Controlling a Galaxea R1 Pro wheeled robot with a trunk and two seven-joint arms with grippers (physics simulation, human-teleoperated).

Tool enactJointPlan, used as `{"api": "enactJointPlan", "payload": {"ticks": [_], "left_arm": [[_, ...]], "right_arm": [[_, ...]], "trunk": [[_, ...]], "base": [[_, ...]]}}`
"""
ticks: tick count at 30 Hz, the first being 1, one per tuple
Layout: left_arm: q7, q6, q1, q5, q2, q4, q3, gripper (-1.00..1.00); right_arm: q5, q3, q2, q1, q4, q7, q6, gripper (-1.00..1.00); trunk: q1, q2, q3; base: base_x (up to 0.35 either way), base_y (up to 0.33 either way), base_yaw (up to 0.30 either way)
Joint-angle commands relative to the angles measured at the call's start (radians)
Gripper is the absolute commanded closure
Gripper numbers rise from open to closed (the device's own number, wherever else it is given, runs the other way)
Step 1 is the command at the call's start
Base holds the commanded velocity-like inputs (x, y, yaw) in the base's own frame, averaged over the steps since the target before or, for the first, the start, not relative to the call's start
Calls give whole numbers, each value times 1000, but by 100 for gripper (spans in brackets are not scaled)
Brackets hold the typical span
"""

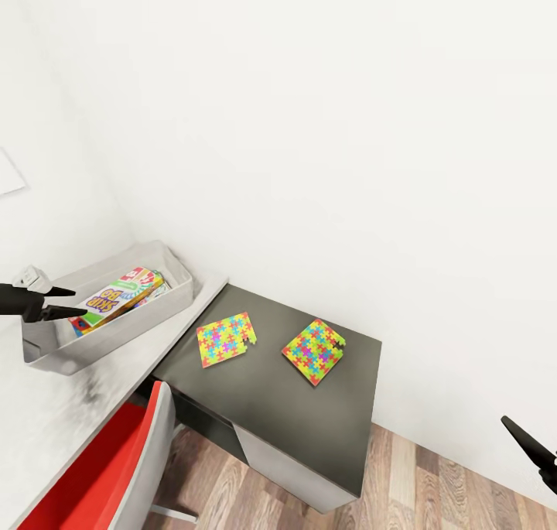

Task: Put all the toys in the child's room - the three board games (two on the bed and one on the table), the two jigsaw puzzles on the table, and the tennis ball on the table - inside the toy box on the table in the child's room.

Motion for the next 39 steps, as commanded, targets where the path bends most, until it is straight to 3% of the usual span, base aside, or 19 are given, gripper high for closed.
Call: {"api": "enactJointPlan", "payload": {"ticks": [1,17,39], "left_arm": [[-7,11,-1,-9,-1,-1,3,-100],[-7,9,-1,-9,0,-1,3,-100],[-7,35,-1,-7,-1,0,14,-100]], "right_arm": [[-4,0,0,0,-1,0,10,-100],[-4,-3,1,1,-2,0,8,-100],[-3,-3,0,1,-5,0,5,-100]], "trunk": [[1,-2,-2],[1,-2,14],[1,-2,42]], "base": [[0,0,14],[-5,-11,145],[-53,-109,204]]}}
